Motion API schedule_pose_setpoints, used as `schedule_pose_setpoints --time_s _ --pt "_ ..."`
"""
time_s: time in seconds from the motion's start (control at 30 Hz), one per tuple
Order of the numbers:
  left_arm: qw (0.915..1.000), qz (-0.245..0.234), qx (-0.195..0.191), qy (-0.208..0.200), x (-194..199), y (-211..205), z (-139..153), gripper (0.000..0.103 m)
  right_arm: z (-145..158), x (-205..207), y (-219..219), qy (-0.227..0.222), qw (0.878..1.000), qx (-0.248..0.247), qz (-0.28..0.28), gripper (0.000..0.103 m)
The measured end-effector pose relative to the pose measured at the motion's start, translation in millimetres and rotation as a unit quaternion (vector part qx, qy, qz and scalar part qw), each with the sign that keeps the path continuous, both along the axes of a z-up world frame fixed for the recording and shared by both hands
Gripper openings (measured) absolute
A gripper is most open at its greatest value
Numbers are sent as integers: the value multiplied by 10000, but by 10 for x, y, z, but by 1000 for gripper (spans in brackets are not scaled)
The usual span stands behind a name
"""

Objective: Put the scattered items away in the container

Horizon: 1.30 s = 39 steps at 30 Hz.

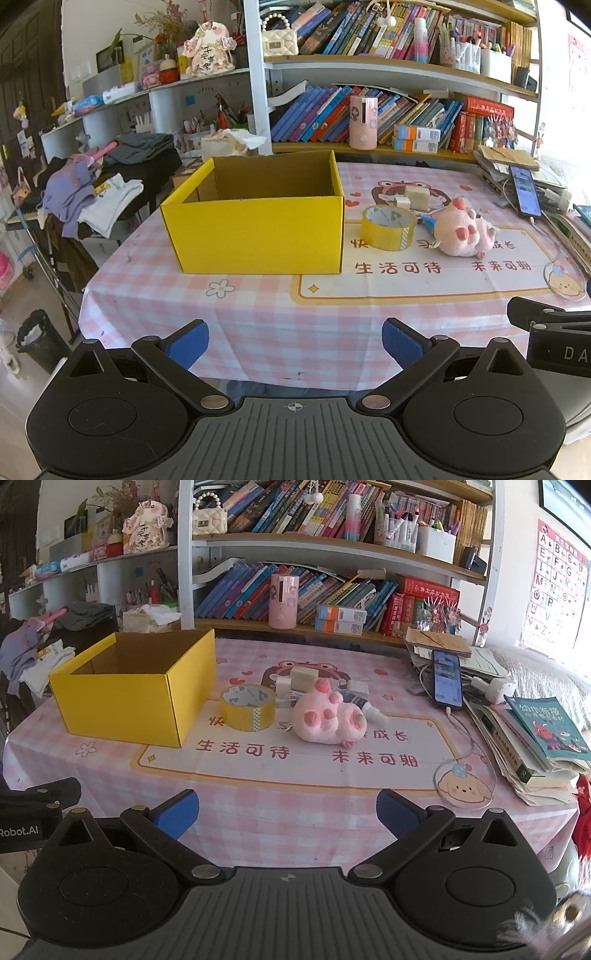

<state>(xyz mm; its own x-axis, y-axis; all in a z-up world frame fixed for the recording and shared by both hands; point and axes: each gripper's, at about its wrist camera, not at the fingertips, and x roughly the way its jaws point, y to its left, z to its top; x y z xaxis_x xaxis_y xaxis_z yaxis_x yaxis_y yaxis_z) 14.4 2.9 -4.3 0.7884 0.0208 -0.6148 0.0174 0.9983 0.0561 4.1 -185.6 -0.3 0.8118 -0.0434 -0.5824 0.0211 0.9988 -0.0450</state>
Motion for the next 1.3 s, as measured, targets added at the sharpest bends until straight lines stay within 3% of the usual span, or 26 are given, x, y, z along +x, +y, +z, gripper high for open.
schedule_pose_setpoints --time_s 1.3 --pt "9999 114 -65 -35 -45 3 14 101 -14 -10 -6 -1 10000 2 9 103"
